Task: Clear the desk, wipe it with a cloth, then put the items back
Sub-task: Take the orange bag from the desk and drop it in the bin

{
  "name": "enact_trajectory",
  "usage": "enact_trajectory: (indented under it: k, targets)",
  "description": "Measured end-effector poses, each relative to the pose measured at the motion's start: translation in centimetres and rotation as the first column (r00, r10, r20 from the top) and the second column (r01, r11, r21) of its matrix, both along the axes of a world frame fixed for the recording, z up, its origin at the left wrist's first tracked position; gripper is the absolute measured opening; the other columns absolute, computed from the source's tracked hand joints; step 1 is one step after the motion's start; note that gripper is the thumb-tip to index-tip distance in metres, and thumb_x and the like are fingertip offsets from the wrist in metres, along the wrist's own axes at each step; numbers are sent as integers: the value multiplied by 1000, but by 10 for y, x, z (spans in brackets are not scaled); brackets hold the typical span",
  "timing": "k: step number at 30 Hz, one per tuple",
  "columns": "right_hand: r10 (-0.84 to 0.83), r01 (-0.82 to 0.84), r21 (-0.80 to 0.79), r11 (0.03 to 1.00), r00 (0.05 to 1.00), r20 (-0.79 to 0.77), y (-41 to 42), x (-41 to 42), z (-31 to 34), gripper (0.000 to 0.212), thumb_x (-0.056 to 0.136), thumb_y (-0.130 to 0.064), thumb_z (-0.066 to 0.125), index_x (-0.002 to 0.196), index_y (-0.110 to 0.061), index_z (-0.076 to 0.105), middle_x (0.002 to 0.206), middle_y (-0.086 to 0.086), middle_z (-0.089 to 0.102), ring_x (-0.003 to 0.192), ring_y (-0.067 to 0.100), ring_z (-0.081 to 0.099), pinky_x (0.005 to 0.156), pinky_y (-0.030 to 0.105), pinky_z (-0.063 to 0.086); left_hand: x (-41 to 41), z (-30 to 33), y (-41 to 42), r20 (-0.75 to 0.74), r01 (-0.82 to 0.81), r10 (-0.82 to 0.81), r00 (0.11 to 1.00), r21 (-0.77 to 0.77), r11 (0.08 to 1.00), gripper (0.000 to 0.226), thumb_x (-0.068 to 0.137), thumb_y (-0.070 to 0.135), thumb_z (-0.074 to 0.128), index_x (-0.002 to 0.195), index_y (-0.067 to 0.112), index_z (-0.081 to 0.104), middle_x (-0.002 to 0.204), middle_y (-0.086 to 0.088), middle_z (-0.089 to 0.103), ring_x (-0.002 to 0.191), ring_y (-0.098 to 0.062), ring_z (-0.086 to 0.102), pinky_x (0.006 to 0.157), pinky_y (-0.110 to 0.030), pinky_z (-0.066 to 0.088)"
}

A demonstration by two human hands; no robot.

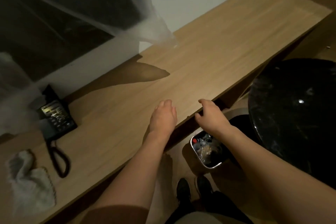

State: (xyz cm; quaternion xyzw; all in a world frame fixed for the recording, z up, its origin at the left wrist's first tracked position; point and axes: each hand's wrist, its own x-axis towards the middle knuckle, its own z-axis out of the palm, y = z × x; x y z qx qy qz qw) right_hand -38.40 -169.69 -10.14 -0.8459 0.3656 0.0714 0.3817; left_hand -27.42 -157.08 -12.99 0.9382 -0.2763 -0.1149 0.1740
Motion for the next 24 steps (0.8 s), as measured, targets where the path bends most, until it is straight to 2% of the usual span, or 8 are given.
enact_trajectory:
  k: [4, 7, 9, 16, 20, 24]
  targets:
    - [213, -213, -7, 977, 977, -4, 28, 30, 3, 63, 96, -23, 61, 151, -15, 33, 152, 6, 39, 139, 24, 40, 112, 38, 36, 8, 15, 44, 0, -208, 208, 978, -29, 978, 37, 105, 29, 44, 139, 17, 54, 132, -1, 59, 116, -17, 57, 93, -25, 43]
    - [401, -401, -9, 916, 916, 0, 60, 56, 12, 62, 96, -26, 60, 151, -13, 33, 152, 7, 40, 139, 25, 39, 113, 38, 35, 4, 30, 94, -19, -360, 359, 933, -50, 932, 40, 107, 27, 41, 142, 13, 51, 137, -5, 56, 122, -20, 54, 101, -30, 42]
    - [508, -508, -12, 861, 861, 2, 88, 72, 17, 61, 97, -27, 59, 151, -14, 33, 152, 8, 39, 137, 26, 41, 112, 40, 38, -1, 37, 132, -10, -461, 461, 888, -47, 886, 39, 107, 26, 40, 141, 11, 53, 137, -7, 56, 121, -22, 54, 99, -31, 41]
    - [818, -817, -50, 575, 575, 4, 227, 98, 33, 60, 98, -28, 57, 152, -14, 33, 154, 8, 37, 137, 27, 39, 112, 37, 35, -41, 54, 268, 17, -770, 773, 634, -77, 634, 41, 106, 25, 43, 142, 9, 51, 142, -10, 54, 127, -26, 53, 106, -37, 41]
    - [916, -911, -89, 402, 401, 26, 320, 90, 41, 61, 97, -24, 57, 152, -13, 32, 154, 8, 36, 139, 25, 37, 114, 33, 31, -79, 62, 350, 11, -868, 876, 481, -134, 478, 36, 105, 24, 45, 135, 8, 57, 131, -11, 59, 118, -27, 58, 98, -37, 45]
    - [972, -965, -115, 236, 232, 48, 424, 71, 48, 59, 97, -24, 54, 151, -12, 34, 151, 9, 39, 138, 24, 36, 114, 35, 30, -129, 67, 439, 62, -940, 957, 282, -183, 289, 27, 103, 23, 50, 125, 12, 63, 122, -6, 64, 111, -21, 61, 92, -28, 45]
